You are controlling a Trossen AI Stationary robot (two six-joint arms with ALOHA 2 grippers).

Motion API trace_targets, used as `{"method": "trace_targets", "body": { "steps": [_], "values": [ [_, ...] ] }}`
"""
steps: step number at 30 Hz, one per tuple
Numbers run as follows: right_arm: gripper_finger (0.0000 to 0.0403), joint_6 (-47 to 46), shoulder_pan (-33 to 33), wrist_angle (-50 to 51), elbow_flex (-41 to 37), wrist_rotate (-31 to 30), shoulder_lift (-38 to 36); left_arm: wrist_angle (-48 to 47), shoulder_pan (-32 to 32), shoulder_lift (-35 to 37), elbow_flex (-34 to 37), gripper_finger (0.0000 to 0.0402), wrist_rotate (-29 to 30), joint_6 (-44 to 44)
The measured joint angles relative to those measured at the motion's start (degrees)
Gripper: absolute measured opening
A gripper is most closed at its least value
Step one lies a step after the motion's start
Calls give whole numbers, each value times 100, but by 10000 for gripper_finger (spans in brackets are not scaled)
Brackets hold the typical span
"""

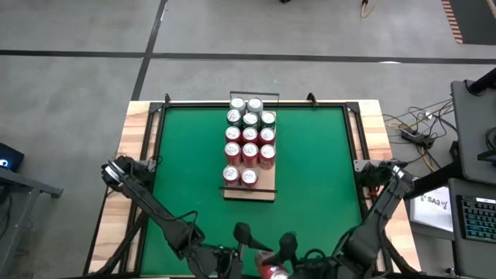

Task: Place canned beverage on shelf
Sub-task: Put the orange soda can on the shelf and aligned with the other orange soda can

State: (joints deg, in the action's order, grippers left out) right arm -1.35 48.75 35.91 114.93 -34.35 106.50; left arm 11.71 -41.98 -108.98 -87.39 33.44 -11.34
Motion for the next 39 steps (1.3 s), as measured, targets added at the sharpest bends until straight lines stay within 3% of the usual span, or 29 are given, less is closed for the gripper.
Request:
{"method": "trace_targets", "body": {
  "steps": [6,12,17,21,25,29,34,39],
  "values": [
    [302,-518,-19,712,7,-195,-578,-723,-10,300,0,334,569,-418],
    [302,-1081,-188,1371,-298,-643,-1164,-1752,-2,627,4,328,873,-724],
    [301,-1796,-656,1496,-1042,-632,-1737,-2343,5,925,129,328,1000,-1257],
    [301,-2357,-1107,1474,-1832,-653,-2245,-2226,94,1422,601,328,1020,-1370],
    [301,-2785,-1389,1435,-2682,-667,-2750,-1312,125,2023,1586,328,1024,-1518],
    [301,-3175,-1471,1082,-3599,-781,-3333,538,116,2691,2744,328,1074,-2292],
    [299,-3526,-1589,116,-4796,-1078,-4015,2376,218,3427,3974,329,1119,-3087],
    [299,-3564,-1836,-1230,-5897,-1075,-4285,3528,358,4101,4818,329,1362,-3300]
  ]
}}
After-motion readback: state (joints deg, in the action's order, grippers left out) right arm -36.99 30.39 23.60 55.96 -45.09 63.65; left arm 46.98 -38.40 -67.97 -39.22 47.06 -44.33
